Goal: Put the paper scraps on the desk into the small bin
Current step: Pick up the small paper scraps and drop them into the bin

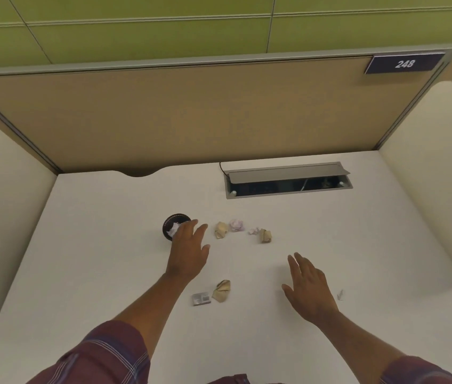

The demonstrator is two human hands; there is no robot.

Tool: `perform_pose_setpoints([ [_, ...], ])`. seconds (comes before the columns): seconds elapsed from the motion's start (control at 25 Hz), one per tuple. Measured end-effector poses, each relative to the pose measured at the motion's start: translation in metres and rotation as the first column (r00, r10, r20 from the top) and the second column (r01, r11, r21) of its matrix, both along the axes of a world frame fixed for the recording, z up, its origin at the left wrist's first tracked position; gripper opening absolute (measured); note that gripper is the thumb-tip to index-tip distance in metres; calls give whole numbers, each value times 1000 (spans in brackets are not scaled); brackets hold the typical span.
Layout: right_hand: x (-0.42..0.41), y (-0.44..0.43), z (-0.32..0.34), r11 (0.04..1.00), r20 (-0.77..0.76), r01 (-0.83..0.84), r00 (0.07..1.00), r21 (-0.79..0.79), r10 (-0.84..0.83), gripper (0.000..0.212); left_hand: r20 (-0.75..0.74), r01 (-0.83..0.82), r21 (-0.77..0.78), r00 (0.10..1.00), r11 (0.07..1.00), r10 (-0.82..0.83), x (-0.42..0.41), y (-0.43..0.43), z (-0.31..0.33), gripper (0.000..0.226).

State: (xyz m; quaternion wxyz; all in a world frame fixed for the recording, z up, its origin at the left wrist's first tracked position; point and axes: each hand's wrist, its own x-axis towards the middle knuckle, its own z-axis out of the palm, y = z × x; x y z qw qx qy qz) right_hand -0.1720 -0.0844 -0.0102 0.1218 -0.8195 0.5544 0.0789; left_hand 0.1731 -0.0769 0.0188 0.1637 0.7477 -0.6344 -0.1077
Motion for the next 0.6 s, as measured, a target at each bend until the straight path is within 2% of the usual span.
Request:
perform_pose_setpoints([
  [0.24, -39, 0, -1, 993, -20, 100, 995, 58, -99, 74, 4, 74, 223, 997, 972, -77, -50, -22, -14, 63],
  [0.4, -72, -2, -6, 962, -12, 260, 966, 84, -260, 70, 1, 55, 328, 998, 943, -59, -73, -55, -21, 66],
  [0.6, -98, -5, -15, 910, -30, 393, 919, 134, -393, 54, 22, 72, 359, 996, 931, -86, -91, -94, -30, 57],
])
